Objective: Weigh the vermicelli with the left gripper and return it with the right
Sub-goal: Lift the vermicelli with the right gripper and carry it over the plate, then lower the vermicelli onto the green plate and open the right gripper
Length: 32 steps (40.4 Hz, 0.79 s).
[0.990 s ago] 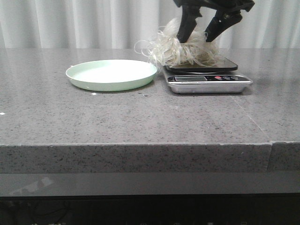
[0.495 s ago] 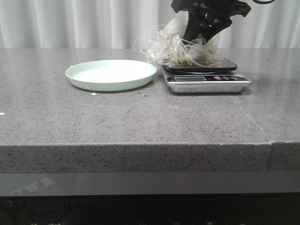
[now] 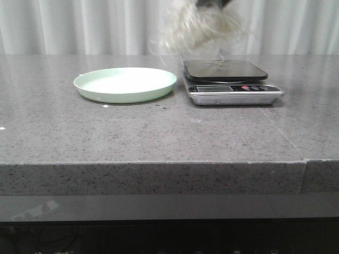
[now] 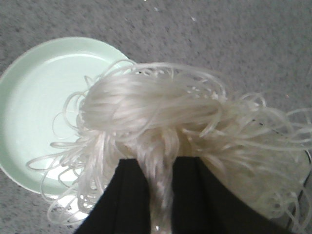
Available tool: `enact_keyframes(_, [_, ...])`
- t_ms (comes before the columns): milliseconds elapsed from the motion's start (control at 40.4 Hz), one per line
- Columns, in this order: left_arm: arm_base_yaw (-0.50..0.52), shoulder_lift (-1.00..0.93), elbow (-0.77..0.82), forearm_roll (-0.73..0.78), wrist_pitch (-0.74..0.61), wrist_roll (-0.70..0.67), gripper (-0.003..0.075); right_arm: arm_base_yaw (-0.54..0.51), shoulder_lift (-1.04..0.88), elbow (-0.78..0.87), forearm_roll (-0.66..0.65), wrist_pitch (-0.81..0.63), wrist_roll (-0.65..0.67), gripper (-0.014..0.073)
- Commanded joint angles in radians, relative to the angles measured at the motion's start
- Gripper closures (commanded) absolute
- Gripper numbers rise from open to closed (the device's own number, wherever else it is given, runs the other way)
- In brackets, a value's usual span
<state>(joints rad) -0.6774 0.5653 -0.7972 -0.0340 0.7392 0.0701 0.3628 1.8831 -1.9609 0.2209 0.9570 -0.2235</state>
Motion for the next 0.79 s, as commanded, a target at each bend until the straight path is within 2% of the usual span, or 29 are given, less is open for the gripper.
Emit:
enact_keyframes(0, [-0.007,0.005,-0.025,-0.011,-0.069,-0.005,0.0247,0.036,-0.070,-0.071,0.025,-0.072,-0.014,0.0456])
enact_keyframes(421, [-0.007,0.005,-0.025,-0.011,-0.069,-0.005,0.0247,0.202,-0.018,-0.080,0.038,-0.296,-0.014,0.0456])
enact_keyframes(668, [-0.007,0.005,-0.025,-0.011,-0.069,-0.005,0.0247,0.217,0.066,-0.079,0.039,-0.295,-0.014,0.0447])
enact_keyframes(767, [-0.007,0.005,-0.025,-0.011,-0.069,-0.005,0.0247,0.217,0.093,-0.079,0.039,-0.271,-0.014,0.0393])
